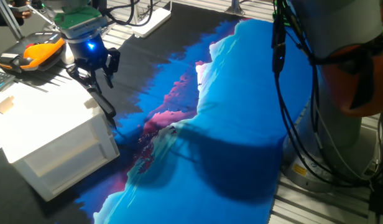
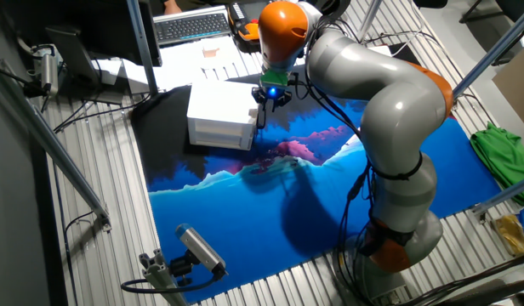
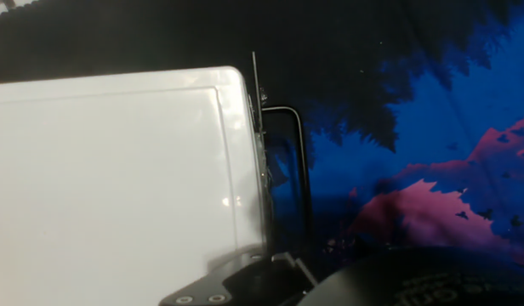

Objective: Grasp the handle and open the drawer

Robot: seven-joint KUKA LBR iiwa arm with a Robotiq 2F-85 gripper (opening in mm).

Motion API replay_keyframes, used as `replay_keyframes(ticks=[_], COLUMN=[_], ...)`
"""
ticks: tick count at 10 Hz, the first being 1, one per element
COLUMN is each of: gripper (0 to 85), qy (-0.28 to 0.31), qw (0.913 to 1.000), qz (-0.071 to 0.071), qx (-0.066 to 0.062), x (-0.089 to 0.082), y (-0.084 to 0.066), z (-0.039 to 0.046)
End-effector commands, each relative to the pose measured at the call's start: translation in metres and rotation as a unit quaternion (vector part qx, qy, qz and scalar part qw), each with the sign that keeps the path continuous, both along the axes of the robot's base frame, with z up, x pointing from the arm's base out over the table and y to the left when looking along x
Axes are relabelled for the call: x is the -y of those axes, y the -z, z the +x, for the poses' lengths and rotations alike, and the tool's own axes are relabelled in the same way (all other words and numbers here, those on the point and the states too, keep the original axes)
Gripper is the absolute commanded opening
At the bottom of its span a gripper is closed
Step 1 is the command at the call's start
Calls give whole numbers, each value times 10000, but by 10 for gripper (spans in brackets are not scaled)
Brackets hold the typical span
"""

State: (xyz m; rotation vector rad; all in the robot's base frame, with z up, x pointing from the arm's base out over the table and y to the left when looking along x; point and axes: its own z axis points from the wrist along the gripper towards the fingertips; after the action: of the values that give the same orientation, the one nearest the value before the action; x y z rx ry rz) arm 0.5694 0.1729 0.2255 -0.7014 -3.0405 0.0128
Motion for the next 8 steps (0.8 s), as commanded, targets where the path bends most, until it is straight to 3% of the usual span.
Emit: replay_keyframes(ticks=[1, 8], gripper=[340, 340], qy=[0, -32], qw=[10000, 9999], qz=[-2, -97], qx=[2, 23], x=[-1, -34], y=[15, 60], z=[3, 48])
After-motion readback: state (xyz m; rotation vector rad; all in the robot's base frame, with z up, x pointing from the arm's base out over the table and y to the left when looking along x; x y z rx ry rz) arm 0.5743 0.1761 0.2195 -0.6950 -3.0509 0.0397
